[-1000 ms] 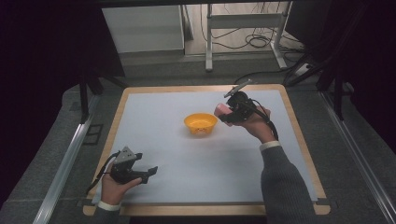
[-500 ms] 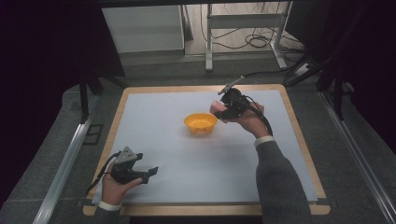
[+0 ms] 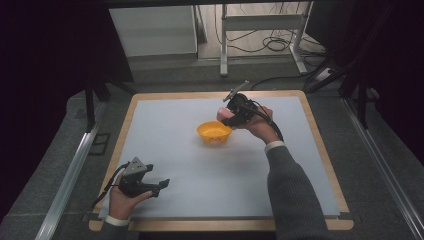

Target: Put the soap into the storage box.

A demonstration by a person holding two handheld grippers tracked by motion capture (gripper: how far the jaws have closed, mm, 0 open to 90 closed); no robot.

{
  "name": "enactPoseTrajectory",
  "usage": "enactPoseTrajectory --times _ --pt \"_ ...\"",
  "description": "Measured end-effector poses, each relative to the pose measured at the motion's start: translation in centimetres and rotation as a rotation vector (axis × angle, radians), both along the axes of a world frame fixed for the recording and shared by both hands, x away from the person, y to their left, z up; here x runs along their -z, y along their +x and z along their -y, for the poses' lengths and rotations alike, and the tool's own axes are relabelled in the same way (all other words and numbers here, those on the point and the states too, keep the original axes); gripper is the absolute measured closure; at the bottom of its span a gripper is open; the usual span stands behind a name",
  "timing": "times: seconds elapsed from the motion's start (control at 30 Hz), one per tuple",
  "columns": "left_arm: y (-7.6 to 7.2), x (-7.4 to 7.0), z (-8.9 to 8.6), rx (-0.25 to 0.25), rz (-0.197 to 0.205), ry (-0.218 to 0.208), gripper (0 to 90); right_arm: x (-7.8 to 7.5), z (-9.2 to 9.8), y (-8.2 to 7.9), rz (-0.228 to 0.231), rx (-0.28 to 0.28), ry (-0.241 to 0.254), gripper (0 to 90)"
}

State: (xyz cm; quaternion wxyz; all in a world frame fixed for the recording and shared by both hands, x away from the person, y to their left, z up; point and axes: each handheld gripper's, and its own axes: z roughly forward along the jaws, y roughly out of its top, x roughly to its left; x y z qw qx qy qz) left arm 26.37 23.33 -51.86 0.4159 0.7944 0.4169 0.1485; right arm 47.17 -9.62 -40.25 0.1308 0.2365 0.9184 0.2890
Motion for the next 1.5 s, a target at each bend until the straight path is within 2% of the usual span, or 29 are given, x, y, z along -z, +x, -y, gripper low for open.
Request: enactPoseTrajectory --times 0.17,0.33,0.5,0.57,0.77,1.5 --pt "0.0 0.0 0.1 0.001 0.0 0.0 14.3 0.4 -0.7 0.5 -0.006 -0.024 -0.005 59.5" --pt "0.0 0.1 0.1 0.007 -0.004 0.002 14.3 0.9 -1.6 0.8 0.009 -0.043 -0.017 59.5" --pt "0.0 0.0 0.1 0.003 -0.002 0.003 14.3 1.9 -2.5 1.5 -0.009 -0.07 -0.038 59.5" --pt "0.0 -0.1 0.1 0.004 0.001 -0.001 14.3 2.3 -2.8 1.8 -0.013 -0.088 -0.062 59.5" --pt "0.0 0.0 0.1 0.004 0.001 -0.002 14.3 3.3 -3.2 2.6 -0.031 -0.096 -0.081 59.5" --pt "0.1 0.1 -0.1 0.0 0.004 -0.001 14.5 5.6 -4.5 2.8 -0.047 -0.139 -0.14 59.0"
